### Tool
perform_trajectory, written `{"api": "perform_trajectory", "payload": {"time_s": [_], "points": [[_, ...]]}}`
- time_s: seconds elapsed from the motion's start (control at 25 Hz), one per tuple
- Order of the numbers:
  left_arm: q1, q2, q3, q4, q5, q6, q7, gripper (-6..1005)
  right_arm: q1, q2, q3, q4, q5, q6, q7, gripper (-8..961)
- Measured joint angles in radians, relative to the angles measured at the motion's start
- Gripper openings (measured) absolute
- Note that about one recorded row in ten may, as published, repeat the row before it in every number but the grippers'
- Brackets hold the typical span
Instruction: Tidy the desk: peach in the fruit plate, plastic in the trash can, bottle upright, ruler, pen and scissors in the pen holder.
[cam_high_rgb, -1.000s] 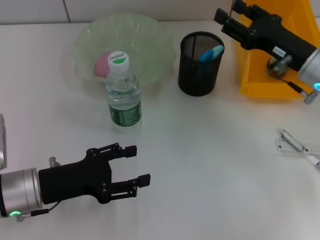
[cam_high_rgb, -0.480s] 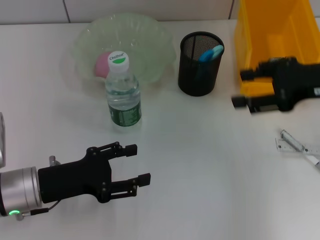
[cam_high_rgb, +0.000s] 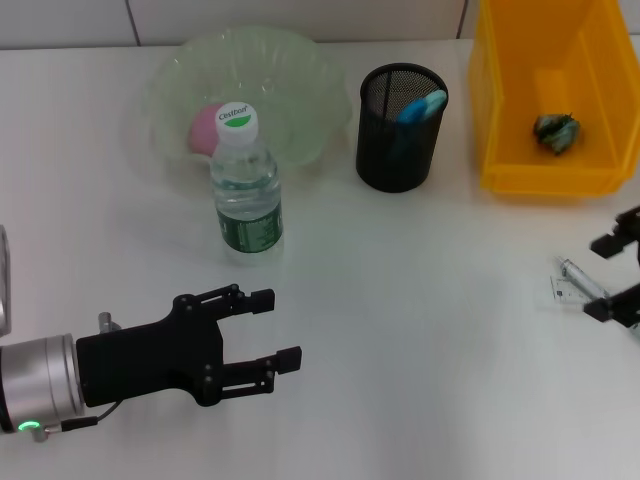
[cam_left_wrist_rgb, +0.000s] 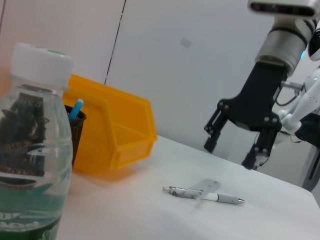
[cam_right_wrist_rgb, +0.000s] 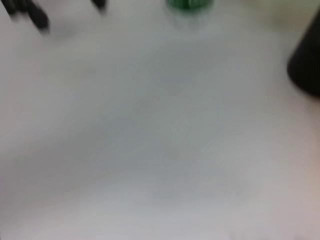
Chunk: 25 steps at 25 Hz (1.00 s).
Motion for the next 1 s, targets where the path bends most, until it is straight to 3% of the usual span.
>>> {"api": "perform_trajectory", "payload": {"time_s": [0.24, 0.72, 1.0], "points": [[-0.009, 0.000, 0.000, 0.000, 0.000, 0.000, -0.005, 794, -0.005, 0.004, -0.100, 0.016, -0.129, 0.070, 0.061, 729], [-0.013, -0.001, 0.003, 0.000, 0.000, -0.002, -0.005, 794, -0.016, 0.005, -0.263, 0.164, -0.099, 0.292, 0.064, 715], [-0.013, -0.001, 0.005, -0.001, 0.000, -0.003, -0.005, 794, -0.017, 0.002, -0.329, 0.205, -0.076, 0.356, 0.063, 707]]}}
